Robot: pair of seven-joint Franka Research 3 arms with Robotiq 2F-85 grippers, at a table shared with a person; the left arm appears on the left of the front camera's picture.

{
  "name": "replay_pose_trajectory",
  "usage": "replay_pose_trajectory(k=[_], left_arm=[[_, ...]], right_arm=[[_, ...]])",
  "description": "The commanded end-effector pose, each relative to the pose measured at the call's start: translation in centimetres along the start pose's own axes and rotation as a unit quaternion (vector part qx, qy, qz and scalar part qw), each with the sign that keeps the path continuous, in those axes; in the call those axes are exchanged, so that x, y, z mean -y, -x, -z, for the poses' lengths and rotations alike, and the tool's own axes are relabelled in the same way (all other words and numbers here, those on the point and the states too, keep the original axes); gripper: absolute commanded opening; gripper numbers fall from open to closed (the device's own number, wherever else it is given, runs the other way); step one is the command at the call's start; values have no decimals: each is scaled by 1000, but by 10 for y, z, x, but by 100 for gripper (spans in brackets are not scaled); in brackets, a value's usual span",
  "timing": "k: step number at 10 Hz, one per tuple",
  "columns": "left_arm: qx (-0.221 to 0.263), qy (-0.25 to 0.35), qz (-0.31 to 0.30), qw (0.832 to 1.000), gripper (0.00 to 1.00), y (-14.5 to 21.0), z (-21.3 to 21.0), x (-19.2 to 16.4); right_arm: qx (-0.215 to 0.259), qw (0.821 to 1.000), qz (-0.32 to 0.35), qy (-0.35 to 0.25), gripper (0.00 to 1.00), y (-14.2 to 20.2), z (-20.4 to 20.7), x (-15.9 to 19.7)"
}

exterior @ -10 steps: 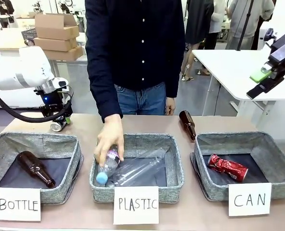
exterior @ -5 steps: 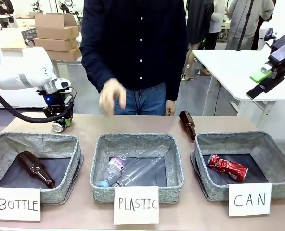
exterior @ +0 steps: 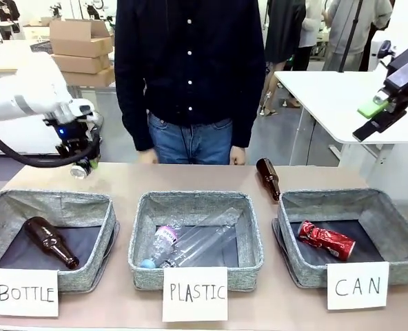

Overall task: Sort the can waste into the basket.
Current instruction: Pick up the can waste from the table and place it in the right Fabric basket.

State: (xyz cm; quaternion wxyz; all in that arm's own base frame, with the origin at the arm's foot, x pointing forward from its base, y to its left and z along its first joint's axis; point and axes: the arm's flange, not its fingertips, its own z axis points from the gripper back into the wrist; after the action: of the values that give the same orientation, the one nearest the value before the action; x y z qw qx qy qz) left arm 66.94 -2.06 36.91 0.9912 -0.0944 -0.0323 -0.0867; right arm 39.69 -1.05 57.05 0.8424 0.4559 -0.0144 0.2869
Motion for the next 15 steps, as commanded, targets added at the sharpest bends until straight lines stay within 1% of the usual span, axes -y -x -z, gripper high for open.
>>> replay_pose_trajectory(k=[1, 2, 3, 4, 5, 6, 7, 8, 10, 11, 12, 13, 14, 15], left_arm=[[63, 62, 22, 996, 0, 98, -73, 16], [64, 109, 31, 991, 0, 151, -103, 23], [51, 139, 85, 985, 0, 197, -116, 28], [34, 169, 159, 972, 0, 240, -122, 29], [49, 198, 209, 956, 0, 276, -120, 27], [53, 223, 245, 942, 0, 299, -108, 27], [93, 196, 212, 953, 0, 308, -91, 22], [60, 207, 205, 955, 0, 282, -116, 39], [60, 207, 205, 955, 0, 282, -116, 39], [68, 217, 220, 949, 44, 307, -105, 35], [110, 255, 256, 926, 44, 278, -101, 52], [159, 253, 325, 897, 44, 254, -113, 98], [201, 226, 393, 868, 44, 240, -129, 161], [215, 212, 480, 824, 44, 237, -143, 239]], right_arm=[[-3, 1000, -13, 4, 100, 2, -1, 1], [-3, 1000, -13, 4, 100, 2, -1, 1], [-3, 1000, -13, 4, 100, 2, -1, 1], [-3, 1000, -13, 4, 100, 2, -1, 1], [-3, 1000, -13, 4, 100, 2, -1, 1], [-3, 1000, -13, 4, 100, 2, -1, 1], [-3, 1000, -13, 4, 100, 2, -1, 1], [-3, 1000, -13, 4, 100, 2, -1, 1], [-3, 1000, -13, 4, 100, 2, -1, 1], [0, 1000, 0, 0, 100, 0, 0, 0], [-12, 999, 5, 50, 100, -8, -9, -21], [-11, 998, 2, 60, 100, -7, -18, -34], [16, 994, 20, 102, 100, 10, -35, -41], [46, 984, 57, 165, 100, 46, -62, -37]])
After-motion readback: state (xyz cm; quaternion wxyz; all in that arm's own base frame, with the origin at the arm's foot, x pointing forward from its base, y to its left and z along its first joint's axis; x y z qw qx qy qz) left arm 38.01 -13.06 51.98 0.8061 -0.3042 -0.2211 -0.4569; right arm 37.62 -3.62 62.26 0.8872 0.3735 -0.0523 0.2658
